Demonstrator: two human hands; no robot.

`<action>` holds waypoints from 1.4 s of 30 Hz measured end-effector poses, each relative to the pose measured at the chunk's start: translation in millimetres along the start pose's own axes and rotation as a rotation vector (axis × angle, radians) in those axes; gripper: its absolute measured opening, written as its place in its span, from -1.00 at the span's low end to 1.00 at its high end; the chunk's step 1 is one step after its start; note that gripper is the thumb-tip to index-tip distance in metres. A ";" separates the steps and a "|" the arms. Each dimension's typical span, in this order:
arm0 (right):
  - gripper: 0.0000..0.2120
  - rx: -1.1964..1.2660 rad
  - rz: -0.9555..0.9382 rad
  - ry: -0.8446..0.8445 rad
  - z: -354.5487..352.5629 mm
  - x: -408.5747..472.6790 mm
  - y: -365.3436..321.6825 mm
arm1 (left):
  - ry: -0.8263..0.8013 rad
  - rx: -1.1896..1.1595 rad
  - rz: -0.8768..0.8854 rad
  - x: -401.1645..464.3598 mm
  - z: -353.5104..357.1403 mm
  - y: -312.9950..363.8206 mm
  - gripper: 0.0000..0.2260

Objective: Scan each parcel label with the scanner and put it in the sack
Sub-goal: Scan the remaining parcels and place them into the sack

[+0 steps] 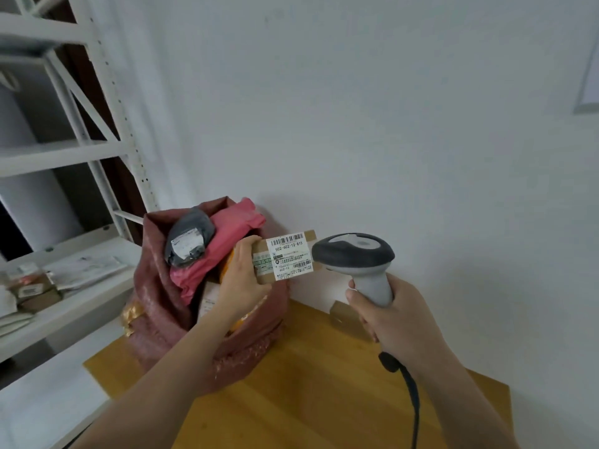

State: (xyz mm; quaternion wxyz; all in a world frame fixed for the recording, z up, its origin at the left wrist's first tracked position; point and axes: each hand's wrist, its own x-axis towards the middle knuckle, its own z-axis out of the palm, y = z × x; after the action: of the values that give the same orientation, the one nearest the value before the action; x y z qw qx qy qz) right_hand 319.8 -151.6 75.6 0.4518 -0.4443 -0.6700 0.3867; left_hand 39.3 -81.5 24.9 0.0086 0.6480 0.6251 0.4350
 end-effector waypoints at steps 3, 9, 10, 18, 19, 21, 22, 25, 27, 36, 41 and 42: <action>-0.73 -0.030 -0.019 0.012 13.1 -5.6 -10.2 | 0.011 -0.037 0.001 -5.2 -12.4 -9.0 -0.22; -0.73 -0.050 -0.025 0.019 39.5 -13.4 -23.5 | 0.027 -0.007 -0.044 -12.7 -33.1 -32.6 -0.25; -0.73 -0.054 -0.027 0.019 42.7 -13.1 -25.8 | 0.028 -0.007 -0.048 -13.5 -35.7 -36.4 -0.26; -0.76 -0.061 -0.032 -0.029 67.2 -12.9 -32.3 | 0.019 0.039 -0.127 -23.4 -53.7 -64.6 -0.24; -0.78 -0.051 -0.027 -0.034 69.9 -12.2 -32.5 | 0.025 0.071 -0.156 -25.2 -56.7 -67.5 -0.24; -0.81 -0.035 -0.012 -0.040 74.4 -10.3 -31.5 | 0.061 0.184 -0.248 -29.3 -62.4 -73.7 -0.24; -0.81 -0.032 -0.006 -0.039 76.2 -9.7 -30.3 | 0.077 0.244 -0.310 -31.4 -65.0 -76.4 -0.24; -0.81 -0.031 0.007 -0.038 79.9 -9.2 -26.7 | 0.008 0.287 -0.486 -38.8 -67.4 -82.4 -0.14; -0.86 -0.022 0.017 -0.043 81.5 -8.8 -24.2 | -0.074 0.196 -0.568 -45.7 -63.5 -88.0 -0.01; -0.91 -0.004 0.057 -0.055 69.0 -1.8 -5.2 | -0.027 0.350 -0.621 -65.5 -55.0 -89.8 -0.57; -0.86 -0.003 0.093 -0.054 55.5 7.1 8.7 | 0.010 0.419 -0.645 -60.1 -42.3 -70.7 -0.74; -0.86 0.005 0.103 -0.059 52.0 8.7 11.9 | 0.011 0.413 -0.644 -59.5 -38.3 -67.5 -0.74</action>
State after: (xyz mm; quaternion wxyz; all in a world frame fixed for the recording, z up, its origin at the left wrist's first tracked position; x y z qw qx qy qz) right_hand 271.6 -145.8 51.7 0.4125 -0.4654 -0.6584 0.4240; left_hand -27.4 -135.8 -21.7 0.0106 0.4041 0.8712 0.2785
